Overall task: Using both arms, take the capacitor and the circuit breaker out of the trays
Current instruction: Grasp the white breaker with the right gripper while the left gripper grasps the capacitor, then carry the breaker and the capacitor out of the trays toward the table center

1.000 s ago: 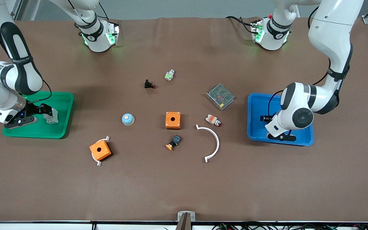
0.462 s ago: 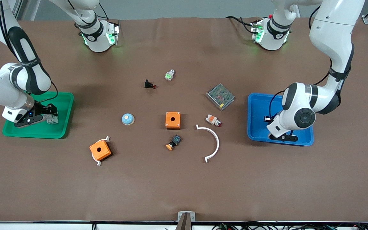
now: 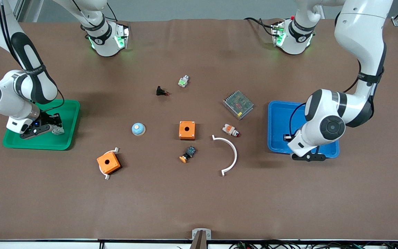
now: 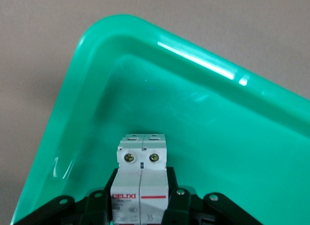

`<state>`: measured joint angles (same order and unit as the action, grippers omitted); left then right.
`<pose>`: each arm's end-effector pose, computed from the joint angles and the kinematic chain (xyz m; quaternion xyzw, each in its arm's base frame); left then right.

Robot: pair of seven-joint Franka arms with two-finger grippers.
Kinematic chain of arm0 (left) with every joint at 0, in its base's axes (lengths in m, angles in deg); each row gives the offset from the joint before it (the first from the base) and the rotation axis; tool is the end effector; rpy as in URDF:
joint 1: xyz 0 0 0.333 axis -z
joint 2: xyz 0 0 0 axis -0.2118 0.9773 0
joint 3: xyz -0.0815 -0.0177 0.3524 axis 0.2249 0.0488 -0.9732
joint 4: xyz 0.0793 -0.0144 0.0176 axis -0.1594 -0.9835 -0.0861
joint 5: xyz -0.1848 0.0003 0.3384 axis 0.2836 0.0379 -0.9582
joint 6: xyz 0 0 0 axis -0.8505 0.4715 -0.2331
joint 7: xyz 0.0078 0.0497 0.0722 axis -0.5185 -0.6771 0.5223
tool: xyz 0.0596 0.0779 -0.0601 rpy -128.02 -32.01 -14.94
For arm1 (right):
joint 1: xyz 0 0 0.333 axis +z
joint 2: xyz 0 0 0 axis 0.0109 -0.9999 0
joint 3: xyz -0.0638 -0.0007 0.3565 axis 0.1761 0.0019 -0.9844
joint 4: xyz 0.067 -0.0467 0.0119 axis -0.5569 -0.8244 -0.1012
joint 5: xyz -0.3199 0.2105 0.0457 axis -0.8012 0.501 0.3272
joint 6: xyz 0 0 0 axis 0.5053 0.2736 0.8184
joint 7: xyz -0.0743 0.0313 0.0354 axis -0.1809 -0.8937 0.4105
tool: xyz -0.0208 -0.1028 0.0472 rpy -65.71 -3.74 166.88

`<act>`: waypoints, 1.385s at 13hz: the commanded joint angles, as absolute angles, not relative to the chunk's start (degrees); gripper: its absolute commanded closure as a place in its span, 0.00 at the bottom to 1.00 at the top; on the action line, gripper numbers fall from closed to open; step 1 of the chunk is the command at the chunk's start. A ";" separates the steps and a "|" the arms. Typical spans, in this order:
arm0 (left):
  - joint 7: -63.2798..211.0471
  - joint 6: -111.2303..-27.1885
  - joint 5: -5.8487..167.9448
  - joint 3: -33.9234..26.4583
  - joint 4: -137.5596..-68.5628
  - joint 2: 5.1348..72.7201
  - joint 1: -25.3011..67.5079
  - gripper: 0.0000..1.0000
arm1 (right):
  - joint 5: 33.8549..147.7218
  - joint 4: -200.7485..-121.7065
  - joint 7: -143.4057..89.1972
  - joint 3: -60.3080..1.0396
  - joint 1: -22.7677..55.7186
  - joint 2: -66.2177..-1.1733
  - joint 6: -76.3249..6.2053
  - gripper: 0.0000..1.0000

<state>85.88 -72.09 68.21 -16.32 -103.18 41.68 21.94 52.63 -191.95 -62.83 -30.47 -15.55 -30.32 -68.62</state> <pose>0.6419 -0.1651 0.3202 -0.9974 -0.0124 0.0661 0.0244 0.5191 -0.1836 0.2455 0.9805 0.1954 -0.0150 0.0138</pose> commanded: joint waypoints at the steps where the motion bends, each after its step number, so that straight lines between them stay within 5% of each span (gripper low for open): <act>1: 95.08 -69.64 74.66 -16.52 -96.27 42.48 26.11 0.98 | 51.39 -191.06 -62.07 -30.69 -13.03 -24.49 -62.38 0.96; 5: 112.47 -69.73 79.52 -16.52 -89.32 45.72 33.04 0.98 | 51.39 -178.61 -51.38 -30.69 -7.32 -21.31 -41.30 0.95; 7: 120.48 -70.26 79.79 -16.52 -82.67 50.46 36.65 0.98 | 51.48 -175.68 -42.34 -30.69 -2.76 -21.39 -37.66 0.95; 9: 126.91 -72.79 79.79 -16.61 -77.02 55.47 39.90 0.98 | 51.48 -175.50 -31.00 -30.69 3.65 -21.39 -37.65 0.95; 14: 130.01 -86.42 79.70 -17.22 -76.56 62.07 43.08 0.97 | 51.66 -173.05 2.48 -30.69 21.32 -24.89 -39.40 0.95; 18: 129.57 -89.15 79.26 -17.40 -76.47 64.19 43.78 0.86 | 52.10 -171.37 14.28 -30.69 27.84 -32.10 -47.73 0.95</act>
<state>129.57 -88.97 78.87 -16.47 -78.46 63.11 42.70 52.64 -173.80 9.56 -31.42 26.01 -27.84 -44.87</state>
